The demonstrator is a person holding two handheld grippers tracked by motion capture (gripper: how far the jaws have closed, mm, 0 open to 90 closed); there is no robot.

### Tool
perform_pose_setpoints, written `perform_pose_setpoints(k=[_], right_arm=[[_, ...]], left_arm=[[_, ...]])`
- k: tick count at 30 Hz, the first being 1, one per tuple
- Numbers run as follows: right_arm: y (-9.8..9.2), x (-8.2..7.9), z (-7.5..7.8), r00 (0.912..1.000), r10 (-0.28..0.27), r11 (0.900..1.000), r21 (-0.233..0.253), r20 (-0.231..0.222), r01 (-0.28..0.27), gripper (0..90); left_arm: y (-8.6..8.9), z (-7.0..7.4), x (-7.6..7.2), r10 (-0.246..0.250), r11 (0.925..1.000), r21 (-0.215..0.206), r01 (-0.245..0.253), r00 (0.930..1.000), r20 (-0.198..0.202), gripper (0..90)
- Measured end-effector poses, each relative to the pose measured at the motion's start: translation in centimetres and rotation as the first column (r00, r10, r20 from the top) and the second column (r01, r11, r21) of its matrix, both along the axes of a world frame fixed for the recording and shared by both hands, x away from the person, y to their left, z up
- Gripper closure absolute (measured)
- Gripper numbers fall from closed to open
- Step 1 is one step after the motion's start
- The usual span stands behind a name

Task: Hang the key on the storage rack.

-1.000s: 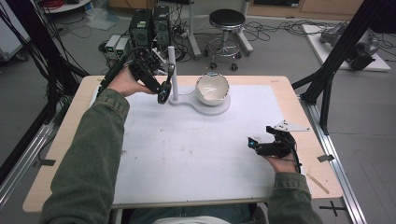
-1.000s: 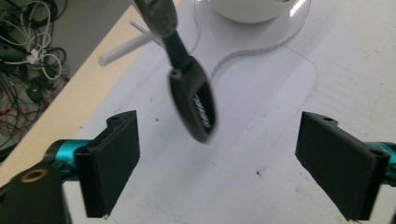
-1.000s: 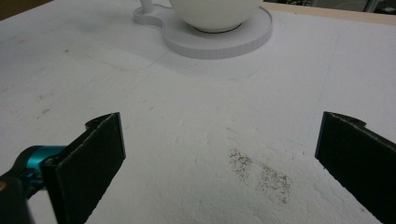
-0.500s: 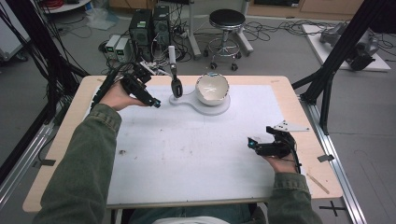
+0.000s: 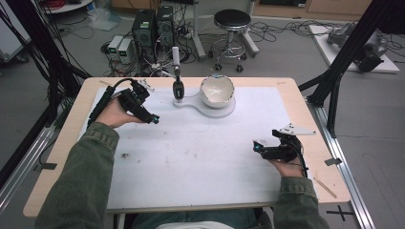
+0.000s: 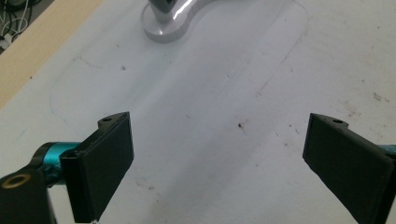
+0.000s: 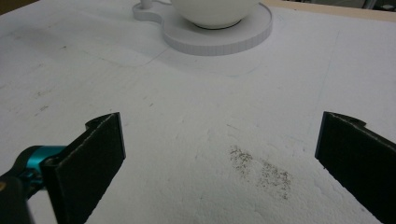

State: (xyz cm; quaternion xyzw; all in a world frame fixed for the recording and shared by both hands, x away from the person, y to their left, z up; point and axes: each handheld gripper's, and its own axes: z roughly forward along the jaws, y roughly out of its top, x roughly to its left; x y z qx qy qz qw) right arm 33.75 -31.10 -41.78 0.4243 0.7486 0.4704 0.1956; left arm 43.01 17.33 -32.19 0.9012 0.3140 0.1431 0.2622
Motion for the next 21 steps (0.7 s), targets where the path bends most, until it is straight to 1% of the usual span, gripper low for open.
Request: perform_pose_setpoints(k=[3, 6, 7, 9, 10, 11, 12, 14, 15, 17, 21], right_arm=[[0.0, 0.0, 0.0, 1.0000, 0.003, 1.000, -0.004, -0.002, -0.003, 0.5], [0.1, -0.1, 0.0, 1.0000, 0.004, 1.000, -0.007, 0.001, -0.004, 0.5], [0.1, -0.2, 0.0, 1.0000, 0.005, 1.000, -0.007, -0.007, -0.005, 0.5], [0.2, -0.2, 0.0, 1.0000, 0.005, 1.000, -0.012, -0.007, -0.005, 0.5], [0.2, -0.2, 0.0, 0.9999, 0.006, 1.000, -0.015, -0.009, -0.007, 0.5], [0.2, -0.3, 0.0, 1.0000, 0.008, 1.000, -0.018, -0.005, -0.008, 0.5], [0.3, -0.3, 0.0, 0.9999, 0.008, 1.000, -0.018, -0.010, -0.008, 0.5], [0.3, -0.4, 0.0, 0.9999, 0.010, 1.000, -0.021, -0.013, -0.010, 0.5], [0.3, -0.4, 0.0, 0.9999, 0.009, 1.000, -0.022, -0.013, -0.009, 0.5], [0.3, -0.5, 0.0, 0.9999, 0.010, 1.000, -0.022, -0.012, -0.010, 0.5], [0.3, -0.6, 0.0, 0.9999, 0.009, 1.000, -0.023, -0.010, -0.009, 0.5]], left_arm=[[0.4, -0.4, -0.6, 0.007, 1.0000, 0.001, -0.007, 0.9999, 0.011, 9.1], [0.9, -1.0, -1.1, 0.020, 0.9998, -0.009, -0.020, 0.9998, 0.011, 9.3], [1.1, -1.2, -1.2, 0.022, 0.9997, -0.009, -0.022, 0.9998, 0.005, 9.3], [1.4, -1.8, -1.5, 0.031, 0.9993, -0.021, -0.031, 0.9995, 0.003, 9.3], [1.6, -2.0, -1.7, 0.030, 0.9994, -0.017, -0.030, 0.9996, 0.001, 9.3], [1.7, -2.2, -1.9, 0.038, 0.9989, -0.027, -0.038, 0.9993, 0.002, 9.3], [1.9, -2.3, -2.0, 0.035, 0.9992, -0.022, -0.035, 0.9994, 0.002, 9.3], [2.1, -2.7, -2.5, 0.046, 0.9983, -0.036, -0.046, 0.9989, 0.003, 9.3], [2.3, -2.8, -2.7, 0.047, 0.9983, -0.035, -0.047, 0.9989, 0.003, 9.3], [2.5, -3.1, -3.1, 0.050, 0.9981, -0.037, -0.049, 0.9987, 0.011, 9.3], [3.2, -3.4, -3.9, 0.063, 0.9967, -0.053, -0.062, 0.9978, 0.022, 9.3]])
